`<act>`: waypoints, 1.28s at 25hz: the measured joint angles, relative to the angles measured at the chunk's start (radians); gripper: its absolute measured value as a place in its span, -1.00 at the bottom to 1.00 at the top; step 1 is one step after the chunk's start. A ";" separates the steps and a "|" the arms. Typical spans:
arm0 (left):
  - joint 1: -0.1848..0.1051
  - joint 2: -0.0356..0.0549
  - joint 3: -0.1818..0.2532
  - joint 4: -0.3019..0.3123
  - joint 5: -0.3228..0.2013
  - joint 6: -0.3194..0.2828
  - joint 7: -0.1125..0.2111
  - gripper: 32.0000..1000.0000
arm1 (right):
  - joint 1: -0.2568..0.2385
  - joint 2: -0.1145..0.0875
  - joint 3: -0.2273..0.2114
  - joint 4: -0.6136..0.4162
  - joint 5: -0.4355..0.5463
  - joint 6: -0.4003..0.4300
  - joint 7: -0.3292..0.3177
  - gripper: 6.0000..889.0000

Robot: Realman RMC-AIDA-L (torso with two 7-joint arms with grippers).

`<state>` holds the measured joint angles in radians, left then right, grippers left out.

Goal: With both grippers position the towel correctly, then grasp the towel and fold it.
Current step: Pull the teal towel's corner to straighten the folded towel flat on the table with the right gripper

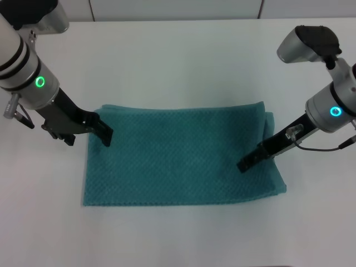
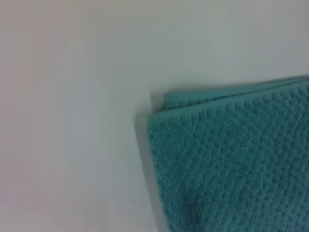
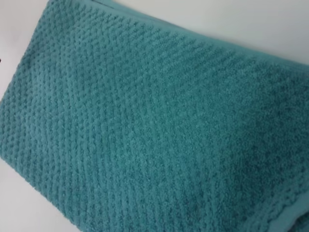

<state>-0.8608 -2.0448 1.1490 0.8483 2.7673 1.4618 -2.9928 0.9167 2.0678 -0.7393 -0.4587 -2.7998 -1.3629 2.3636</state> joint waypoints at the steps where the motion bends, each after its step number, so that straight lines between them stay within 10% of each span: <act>1: 0.000 0.0000 0.000 0.000 0.000 0.000 0.000 0.78 | 0.000 0.000 0.000 0.000 0.000 0.000 0.000 0.93; 12: 0.004 0.0003 0.000 -0.001 0.000 0.000 0.000 0.77 | -0.004 0.001 0.000 -0.016 0.000 -0.024 0.006 0.93; 32: 0.016 0.0029 0.000 0.000 0.000 0.002 0.002 0.77 | -0.081 -0.006 0.000 -0.369 -0.077 -0.299 0.083 0.92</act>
<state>-0.8448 -2.0419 1.1490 0.8478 2.7673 1.4635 -2.9912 0.8359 2.0619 -0.7393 -0.8274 -2.8766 -1.6614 2.4463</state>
